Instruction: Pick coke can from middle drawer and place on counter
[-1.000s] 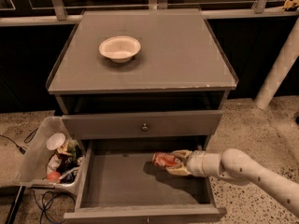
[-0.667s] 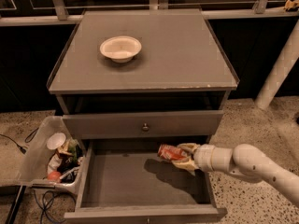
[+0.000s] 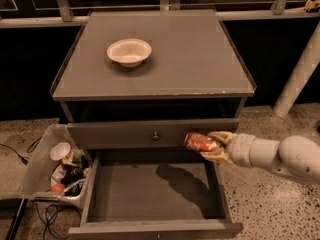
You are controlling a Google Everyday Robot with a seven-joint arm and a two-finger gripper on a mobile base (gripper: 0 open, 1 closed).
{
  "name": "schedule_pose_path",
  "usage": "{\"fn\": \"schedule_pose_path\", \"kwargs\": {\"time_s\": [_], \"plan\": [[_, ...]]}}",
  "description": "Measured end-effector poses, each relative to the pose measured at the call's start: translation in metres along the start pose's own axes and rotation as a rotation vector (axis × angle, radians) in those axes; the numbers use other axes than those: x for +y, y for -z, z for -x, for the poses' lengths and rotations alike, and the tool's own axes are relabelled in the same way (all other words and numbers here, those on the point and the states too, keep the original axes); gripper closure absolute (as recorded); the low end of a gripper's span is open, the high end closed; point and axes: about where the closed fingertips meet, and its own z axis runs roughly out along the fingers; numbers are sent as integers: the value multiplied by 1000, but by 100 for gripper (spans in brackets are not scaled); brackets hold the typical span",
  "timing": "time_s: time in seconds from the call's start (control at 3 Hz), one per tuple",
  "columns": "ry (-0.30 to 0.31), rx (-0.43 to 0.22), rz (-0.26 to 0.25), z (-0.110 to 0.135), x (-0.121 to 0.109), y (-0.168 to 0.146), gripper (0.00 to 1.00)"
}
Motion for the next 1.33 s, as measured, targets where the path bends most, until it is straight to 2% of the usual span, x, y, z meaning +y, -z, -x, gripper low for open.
{"fn": "schedule_pose_path", "kwargs": {"time_s": [0.33, 0.67, 1.0, 1.33], "plan": [[51, 10, 19, 33, -18, 30, 100], [51, 10, 20, 33, -18, 30, 100], [107, 54, -5, 50, -27, 47, 100], [187, 82, -66, 88, -51, 88, 100]]}}
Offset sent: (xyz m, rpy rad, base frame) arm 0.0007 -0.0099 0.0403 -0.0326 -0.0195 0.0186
